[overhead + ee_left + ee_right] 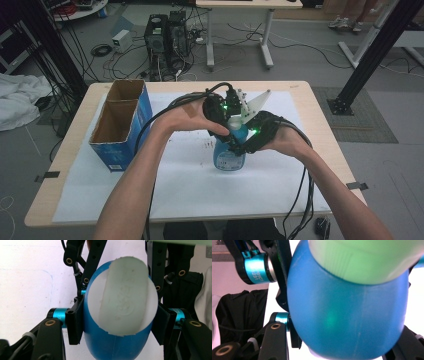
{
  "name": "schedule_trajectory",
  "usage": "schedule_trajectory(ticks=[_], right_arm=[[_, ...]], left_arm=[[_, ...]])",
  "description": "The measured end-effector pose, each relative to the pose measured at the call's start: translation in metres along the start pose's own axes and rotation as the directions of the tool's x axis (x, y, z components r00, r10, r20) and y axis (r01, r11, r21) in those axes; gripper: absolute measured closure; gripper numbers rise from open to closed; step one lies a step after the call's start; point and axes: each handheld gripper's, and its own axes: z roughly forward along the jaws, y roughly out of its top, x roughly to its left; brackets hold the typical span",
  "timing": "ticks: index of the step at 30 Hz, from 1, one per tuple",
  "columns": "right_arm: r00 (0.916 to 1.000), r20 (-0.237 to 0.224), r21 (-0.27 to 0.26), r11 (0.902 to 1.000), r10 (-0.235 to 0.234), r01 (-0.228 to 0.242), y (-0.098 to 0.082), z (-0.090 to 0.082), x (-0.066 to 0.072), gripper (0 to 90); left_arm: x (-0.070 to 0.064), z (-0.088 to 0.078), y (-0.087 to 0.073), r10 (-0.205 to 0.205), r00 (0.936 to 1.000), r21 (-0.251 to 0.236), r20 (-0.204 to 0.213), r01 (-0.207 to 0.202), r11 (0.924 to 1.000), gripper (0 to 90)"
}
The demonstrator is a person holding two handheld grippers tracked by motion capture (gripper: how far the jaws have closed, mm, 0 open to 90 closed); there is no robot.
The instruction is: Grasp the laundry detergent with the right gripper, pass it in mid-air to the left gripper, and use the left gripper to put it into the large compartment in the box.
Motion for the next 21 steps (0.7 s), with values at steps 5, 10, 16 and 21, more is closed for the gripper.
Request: schedule_trajectory(ticks=[5,10,16,21], right_arm=[[1.0000,0.003,0.000,1.0000,0.003,-0.003,-0.0005,0.0005,0.0002,46.0],[0.9999,-0.004,-0.009,0.9999,0.013,-0.013,-0.0027,0.0006,0.0004,45.4],[1.0000,-0.004,-0.004,1.0000,0.004,-0.004,-0.0030,0.0019,0.0005,44.6],[0.9999,-0.008,-0.009,0.9999,0.013,-0.013,-0.0033,0.0017,-0.0005,43.7]], left_arm=[[0.0000,0.0009,0.0006,-0.001,1.0000,0.003,0.000,0.001,1.0000,37.4],[-0.0001,0.0017,0.0011,-0.001,1.0000,0.002,0.001,0.001,1.0000,37.4],[-0.0006,0.0029,0.0010,-0.005,1.0000,0.009,0.004,0.005,0.9999,37.4],[-0.0009,0.0023,0.0009,-0.002,1.0000,0.002,0.000,0.002,1.0000,37.4]])
